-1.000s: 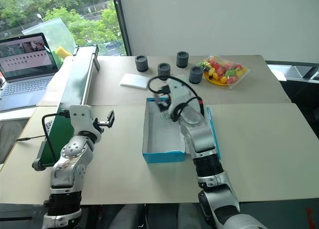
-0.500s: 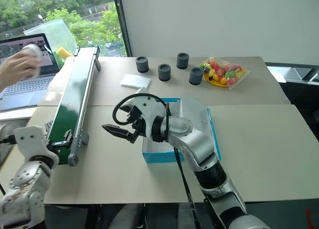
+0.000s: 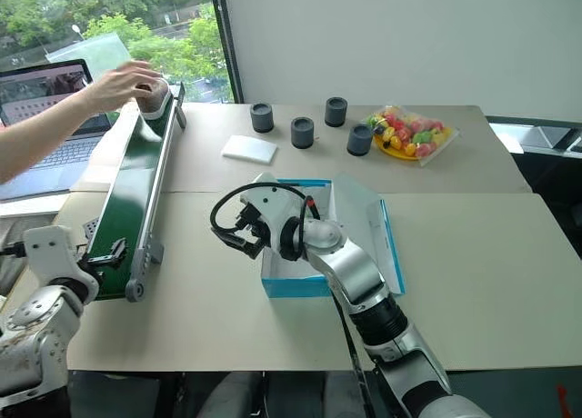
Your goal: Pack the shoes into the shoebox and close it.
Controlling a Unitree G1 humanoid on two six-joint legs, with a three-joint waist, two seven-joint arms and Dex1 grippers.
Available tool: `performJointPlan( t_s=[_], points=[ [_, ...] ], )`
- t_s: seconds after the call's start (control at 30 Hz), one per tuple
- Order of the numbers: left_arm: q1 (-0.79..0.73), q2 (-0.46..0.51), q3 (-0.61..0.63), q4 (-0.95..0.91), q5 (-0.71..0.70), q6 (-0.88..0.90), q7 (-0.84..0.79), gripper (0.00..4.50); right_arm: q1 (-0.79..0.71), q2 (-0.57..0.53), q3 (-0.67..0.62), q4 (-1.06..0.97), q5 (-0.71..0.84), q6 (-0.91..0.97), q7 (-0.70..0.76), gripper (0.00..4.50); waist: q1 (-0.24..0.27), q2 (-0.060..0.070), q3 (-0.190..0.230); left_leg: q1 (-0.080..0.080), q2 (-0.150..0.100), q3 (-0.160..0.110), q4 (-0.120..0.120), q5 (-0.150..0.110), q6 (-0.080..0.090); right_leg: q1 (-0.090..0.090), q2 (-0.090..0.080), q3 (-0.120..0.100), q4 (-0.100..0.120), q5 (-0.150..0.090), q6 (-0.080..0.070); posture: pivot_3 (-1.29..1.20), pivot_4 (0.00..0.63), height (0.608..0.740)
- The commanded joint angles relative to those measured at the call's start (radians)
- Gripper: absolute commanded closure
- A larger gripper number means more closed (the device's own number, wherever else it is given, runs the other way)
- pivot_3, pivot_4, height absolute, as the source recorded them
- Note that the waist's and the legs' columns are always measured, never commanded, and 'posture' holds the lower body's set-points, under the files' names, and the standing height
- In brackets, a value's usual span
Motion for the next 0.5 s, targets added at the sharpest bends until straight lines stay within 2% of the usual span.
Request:
performJointPlan(
  t_s=[0.03, 0.5],
  points=[
    [-0.030, -0.005, -0.009, 0.040, 0.017, -0.043, 0.019, 0.00, -0.032, 0.022, -0.043, -0.004, -0.014, -0.030, -0.032, 0.03, -0.001, 0.000, 0.000, 0.000, 0.000, 0.000, 0.000, 0.000, 0.000, 0.000, 0.000, 0.000, 0.000, 0.000, 0.000, 0.00, 0.150, 0.740],
    [-0.049, -0.034, -0.066, 0.078, 0.020, -0.070, 0.039, 0.00, -0.028, -0.007, -0.065, -0.010, -0.049, -0.022, -0.035, 0.03, 0.001, 0.000, 0.000, 0.000, 0.000, 0.000, 0.000, 0.000, 0.000, 0.000, 0.000, 0.000, 0.000, 0.000, 0.000, 0.00, 0.150, 0.740]
  ],
)
